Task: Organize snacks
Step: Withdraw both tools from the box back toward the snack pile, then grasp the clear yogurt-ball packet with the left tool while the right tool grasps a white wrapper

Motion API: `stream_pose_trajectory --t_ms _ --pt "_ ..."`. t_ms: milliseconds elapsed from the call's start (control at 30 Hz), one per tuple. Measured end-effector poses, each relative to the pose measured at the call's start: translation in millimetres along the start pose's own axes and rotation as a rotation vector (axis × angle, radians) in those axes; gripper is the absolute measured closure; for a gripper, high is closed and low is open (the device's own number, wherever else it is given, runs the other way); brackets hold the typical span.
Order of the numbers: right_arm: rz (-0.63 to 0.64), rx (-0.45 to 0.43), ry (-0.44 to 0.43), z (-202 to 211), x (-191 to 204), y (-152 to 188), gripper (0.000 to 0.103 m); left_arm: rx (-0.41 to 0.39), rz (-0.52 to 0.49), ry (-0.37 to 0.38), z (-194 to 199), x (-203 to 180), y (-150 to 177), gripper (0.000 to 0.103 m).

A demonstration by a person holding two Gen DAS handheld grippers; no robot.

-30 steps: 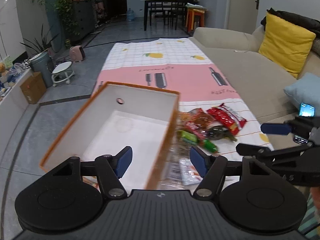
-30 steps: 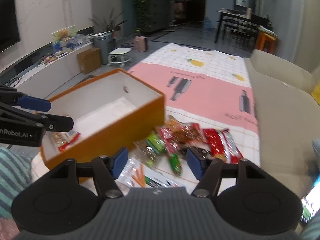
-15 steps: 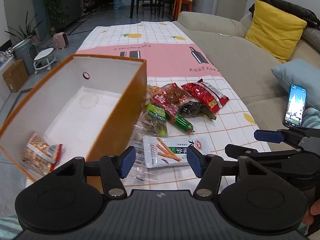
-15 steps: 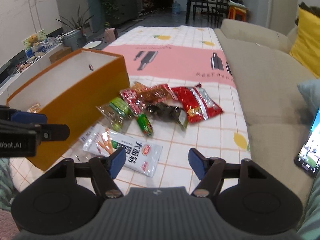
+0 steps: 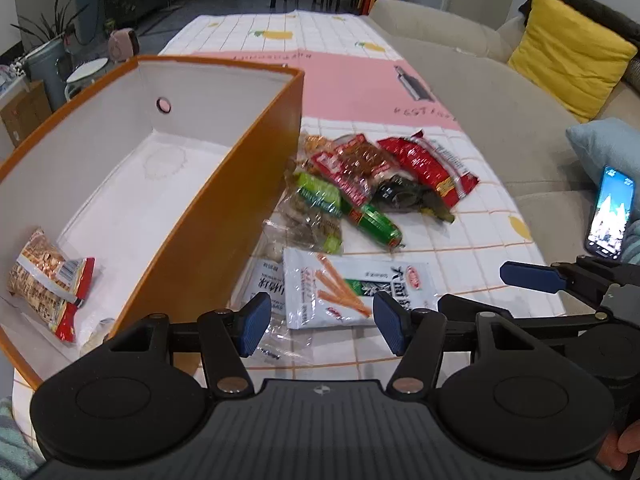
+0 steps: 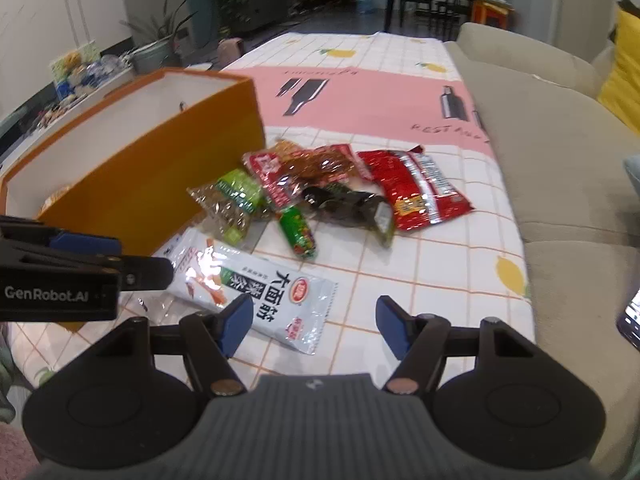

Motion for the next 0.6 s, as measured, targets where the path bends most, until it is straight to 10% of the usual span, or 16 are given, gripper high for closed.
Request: stream_pose_trajectory --t_ms 600 --pt "0.548 0.015 -0.146 -57 50 3 0.024 0.127 -0.029 -0.035 -20 10 17 0.037"
Point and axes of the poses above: each gripper's, at about its wrist camera, not at the fingertips, and z roughly against the way its jaws point, x to its left, y to its underside, the point moved 4 cm from there along -z, roughly the way its jaws point
